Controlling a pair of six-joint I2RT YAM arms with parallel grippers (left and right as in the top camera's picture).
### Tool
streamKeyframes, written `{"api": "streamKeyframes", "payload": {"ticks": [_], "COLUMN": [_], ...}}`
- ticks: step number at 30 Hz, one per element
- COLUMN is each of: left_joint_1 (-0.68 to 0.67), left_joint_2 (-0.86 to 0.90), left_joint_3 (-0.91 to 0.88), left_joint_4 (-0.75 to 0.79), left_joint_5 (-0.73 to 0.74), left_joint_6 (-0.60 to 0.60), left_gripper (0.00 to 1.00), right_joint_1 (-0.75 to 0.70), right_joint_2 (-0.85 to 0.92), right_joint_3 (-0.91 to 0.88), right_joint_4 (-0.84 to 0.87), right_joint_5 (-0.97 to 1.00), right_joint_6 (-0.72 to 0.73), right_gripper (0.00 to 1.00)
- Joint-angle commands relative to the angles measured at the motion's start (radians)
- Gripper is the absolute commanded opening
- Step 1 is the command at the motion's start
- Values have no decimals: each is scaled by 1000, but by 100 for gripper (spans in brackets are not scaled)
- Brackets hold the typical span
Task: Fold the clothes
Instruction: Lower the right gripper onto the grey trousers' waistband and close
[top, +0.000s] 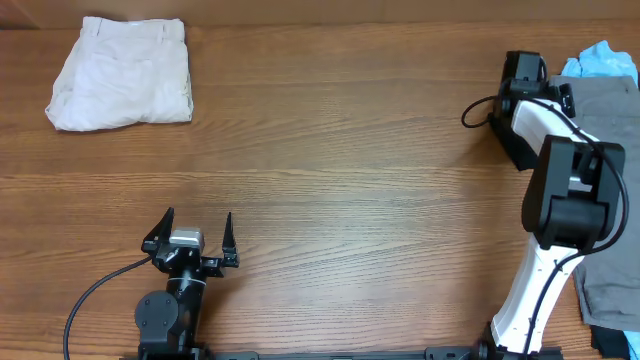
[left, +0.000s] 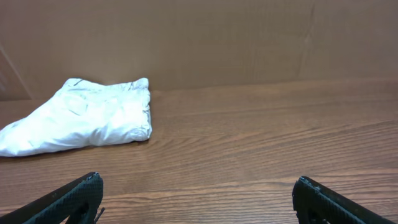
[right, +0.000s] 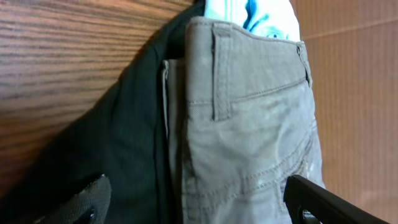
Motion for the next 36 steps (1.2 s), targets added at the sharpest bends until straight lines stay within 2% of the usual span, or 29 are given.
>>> {"api": "streamKeyframes", "payload": {"ticks": [1,13,17,36], "left_joint_1": [-5,-5,-5,-5], "left_joint_2": [-11,-11,-11,-11], "left_joint_3": [-4,-4,-4,-4], "left_joint_4": [-1,-1,-1,-1], "left_joint_5": [-6,-6,-6,-6], "left_joint_6": [12,12,12,12], "left_gripper": [100,100,100,100], "right_joint_1": [-11,-53,-51,-48], "right_joint_2": [31,35,35,35], "right_joint_3": [27,27,28,28], "right_joint_4": [22,18,18,56], "right_joint_5": [25,33,34,65], "right_joint_6": [-2,13,17,141], "right_gripper": [93,87,80,73]}}
